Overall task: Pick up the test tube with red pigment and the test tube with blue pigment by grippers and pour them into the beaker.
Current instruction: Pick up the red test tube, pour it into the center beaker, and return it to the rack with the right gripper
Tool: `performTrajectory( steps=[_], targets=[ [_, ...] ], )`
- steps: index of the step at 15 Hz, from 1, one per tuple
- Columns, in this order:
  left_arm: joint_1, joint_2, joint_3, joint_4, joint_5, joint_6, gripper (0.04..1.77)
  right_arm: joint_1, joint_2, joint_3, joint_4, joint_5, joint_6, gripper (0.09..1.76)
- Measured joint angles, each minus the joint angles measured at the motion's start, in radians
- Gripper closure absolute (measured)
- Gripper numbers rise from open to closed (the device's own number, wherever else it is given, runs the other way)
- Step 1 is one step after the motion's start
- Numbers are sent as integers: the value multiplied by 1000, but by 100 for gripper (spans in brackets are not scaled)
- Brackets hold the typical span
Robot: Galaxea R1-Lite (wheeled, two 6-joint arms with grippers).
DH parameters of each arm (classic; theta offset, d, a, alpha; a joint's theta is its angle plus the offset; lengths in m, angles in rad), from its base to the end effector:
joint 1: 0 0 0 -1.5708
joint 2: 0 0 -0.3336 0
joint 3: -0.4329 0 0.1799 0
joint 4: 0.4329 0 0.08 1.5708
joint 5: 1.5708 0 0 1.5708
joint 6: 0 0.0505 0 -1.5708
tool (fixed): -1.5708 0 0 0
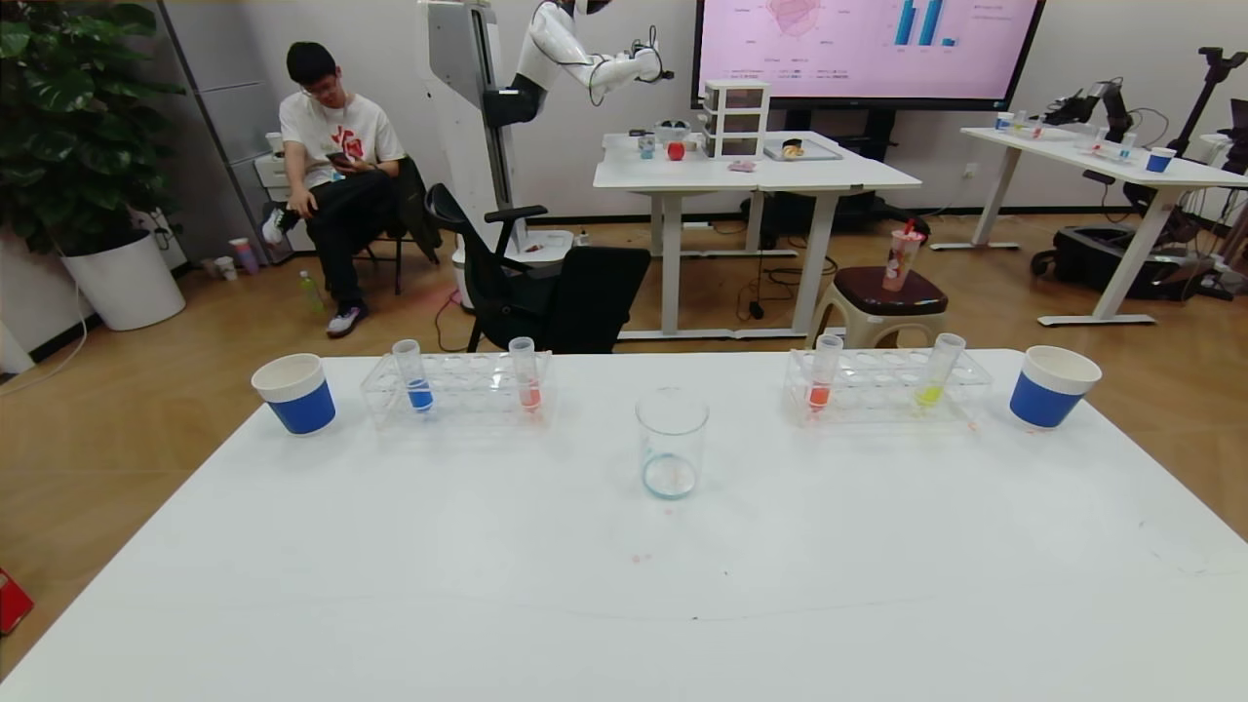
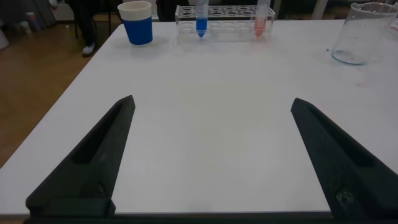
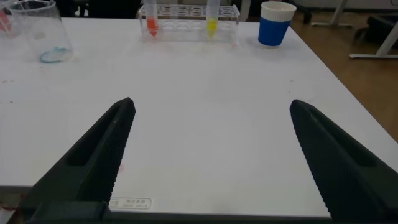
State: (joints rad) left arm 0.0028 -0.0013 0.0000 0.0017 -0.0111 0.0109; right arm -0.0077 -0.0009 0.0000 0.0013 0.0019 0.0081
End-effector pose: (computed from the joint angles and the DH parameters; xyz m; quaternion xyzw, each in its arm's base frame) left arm -0.0399 -0.0007 0.0752 0.0054 0.0002 -0.0042 1.0000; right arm -0.0399 0.0004 0.0753 0.0041 0.0002 -0.0029 1.0000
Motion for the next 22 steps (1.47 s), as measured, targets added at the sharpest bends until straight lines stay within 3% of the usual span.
performTrajectory(
  steps=[13, 15, 18, 22],
  targets=[
    [0, 0, 0, 0, 0, 0, 6, -1, 0, -4, -5, -2, 4, 11],
    [0, 0, 0, 0, 0, 0, 6, 0, 4, -62, -1, 0, 4, 11],
    [0, 0, 0, 0, 0, 0, 6, 10, 115, -180, -34, 4, 6, 11],
    [0, 0, 0, 0, 0, 0, 6, 30, 424, -291, -228, 6, 6, 11]
  ],
)
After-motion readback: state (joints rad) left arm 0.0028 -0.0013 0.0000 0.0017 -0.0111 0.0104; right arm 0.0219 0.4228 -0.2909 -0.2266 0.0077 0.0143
